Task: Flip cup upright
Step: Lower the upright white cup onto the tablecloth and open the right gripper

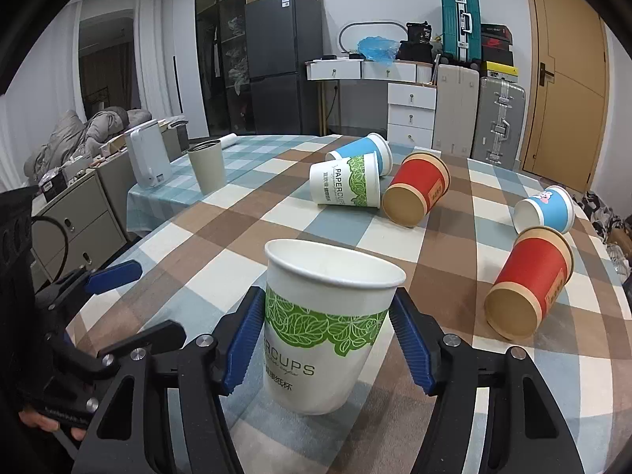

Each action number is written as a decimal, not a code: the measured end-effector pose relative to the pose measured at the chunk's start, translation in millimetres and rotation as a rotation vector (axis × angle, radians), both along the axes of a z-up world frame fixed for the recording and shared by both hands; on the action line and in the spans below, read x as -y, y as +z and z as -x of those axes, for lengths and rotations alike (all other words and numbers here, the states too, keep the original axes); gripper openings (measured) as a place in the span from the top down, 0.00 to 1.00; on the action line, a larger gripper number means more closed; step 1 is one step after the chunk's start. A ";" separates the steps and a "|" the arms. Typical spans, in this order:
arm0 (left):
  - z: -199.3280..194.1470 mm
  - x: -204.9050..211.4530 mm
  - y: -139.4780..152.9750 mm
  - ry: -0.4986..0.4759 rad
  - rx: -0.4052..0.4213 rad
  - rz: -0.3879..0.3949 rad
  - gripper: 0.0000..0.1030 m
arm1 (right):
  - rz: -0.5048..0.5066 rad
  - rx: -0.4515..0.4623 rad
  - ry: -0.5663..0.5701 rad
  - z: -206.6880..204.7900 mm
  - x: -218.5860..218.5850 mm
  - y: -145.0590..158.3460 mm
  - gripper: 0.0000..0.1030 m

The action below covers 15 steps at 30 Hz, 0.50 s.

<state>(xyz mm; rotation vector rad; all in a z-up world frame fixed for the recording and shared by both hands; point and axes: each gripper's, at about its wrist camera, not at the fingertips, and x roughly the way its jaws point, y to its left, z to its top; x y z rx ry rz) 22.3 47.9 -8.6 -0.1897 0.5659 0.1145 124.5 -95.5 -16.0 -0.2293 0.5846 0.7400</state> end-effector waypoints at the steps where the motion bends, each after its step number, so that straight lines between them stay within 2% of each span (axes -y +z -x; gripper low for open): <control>1: 0.2 -0.1 0.2 0.000 0.000 -0.001 0.01 | 0.000 -0.002 0.005 1.8 1.5 -0.1 0.37; 6: 0.6 0.7 0.6 -0.001 0.002 -0.001 0.01 | 0.014 0.001 0.047 16.4 9.4 -5.3 0.38; 15: -0.3 4.5 1.3 -0.012 0.008 0.002 0.01 | 0.043 0.029 0.048 25.1 11.9 -15.4 0.39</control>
